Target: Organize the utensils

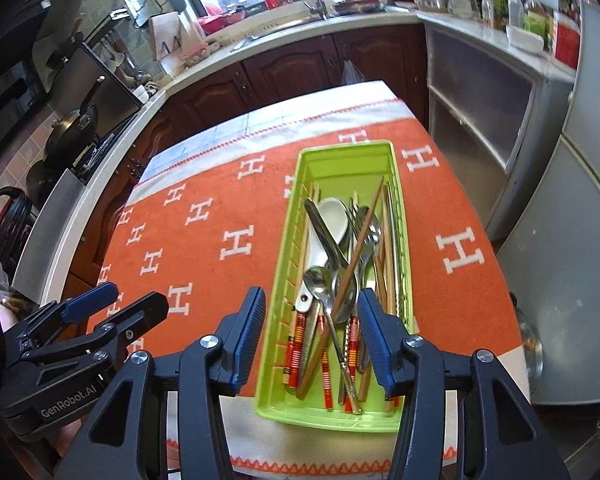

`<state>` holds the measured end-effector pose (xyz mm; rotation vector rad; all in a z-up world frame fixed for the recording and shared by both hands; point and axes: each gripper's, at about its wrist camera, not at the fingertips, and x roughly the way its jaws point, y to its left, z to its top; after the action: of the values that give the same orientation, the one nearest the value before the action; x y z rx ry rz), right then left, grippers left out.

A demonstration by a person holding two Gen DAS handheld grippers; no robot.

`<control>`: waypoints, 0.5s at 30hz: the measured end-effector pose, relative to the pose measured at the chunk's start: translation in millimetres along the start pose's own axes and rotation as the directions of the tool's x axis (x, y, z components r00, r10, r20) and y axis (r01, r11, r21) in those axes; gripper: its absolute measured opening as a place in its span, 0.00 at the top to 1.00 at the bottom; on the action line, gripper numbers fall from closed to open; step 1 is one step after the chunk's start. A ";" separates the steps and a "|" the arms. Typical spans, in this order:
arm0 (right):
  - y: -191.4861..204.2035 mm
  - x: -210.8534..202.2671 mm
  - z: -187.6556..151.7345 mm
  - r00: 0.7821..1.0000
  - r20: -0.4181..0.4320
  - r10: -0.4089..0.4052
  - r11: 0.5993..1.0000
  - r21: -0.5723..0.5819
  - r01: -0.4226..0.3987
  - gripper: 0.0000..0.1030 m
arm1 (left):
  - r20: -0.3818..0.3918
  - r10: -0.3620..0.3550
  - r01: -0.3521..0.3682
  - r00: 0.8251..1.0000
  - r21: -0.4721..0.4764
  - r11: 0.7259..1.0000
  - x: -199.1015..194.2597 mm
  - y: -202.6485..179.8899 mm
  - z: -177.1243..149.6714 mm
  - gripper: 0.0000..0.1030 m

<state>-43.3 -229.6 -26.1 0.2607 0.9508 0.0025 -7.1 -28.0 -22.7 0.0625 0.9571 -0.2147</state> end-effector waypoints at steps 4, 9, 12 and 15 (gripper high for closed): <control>16.0 -21.5 8.1 0.999 0.052 0.004 1.000 -0.022 -0.002 0.48 | 0.042 0.041 -0.040 0.998 -0.028 0.999 -19.1 11.3 0.4 0.29; 50.0 -49.4 19.1 0.993 0.103 0.053 0.996 -0.071 -0.045 0.45 | 0.087 0.109 -0.103 0.990 -0.078 0.992 -47.5 29.2 -0.6 0.29; 74.2 -64.9 20.2 0.989 0.110 0.102 0.990 -0.108 -0.090 0.41 | 0.105 0.136 -0.126 0.985 -0.096 0.987 -64.2 37.1 -0.6 0.27; 88.0 -75.0 19.4 0.986 0.124 0.112 0.987 -0.131 -0.096 0.37 | 0.141 0.158 -0.142 0.977 -0.113 0.983 -81.4 44.2 -1.5 0.25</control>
<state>-61.5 -157.4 64.3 0.1925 0.8021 0.1390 -44.4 27.9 41.0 0.0238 0.8080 -0.0298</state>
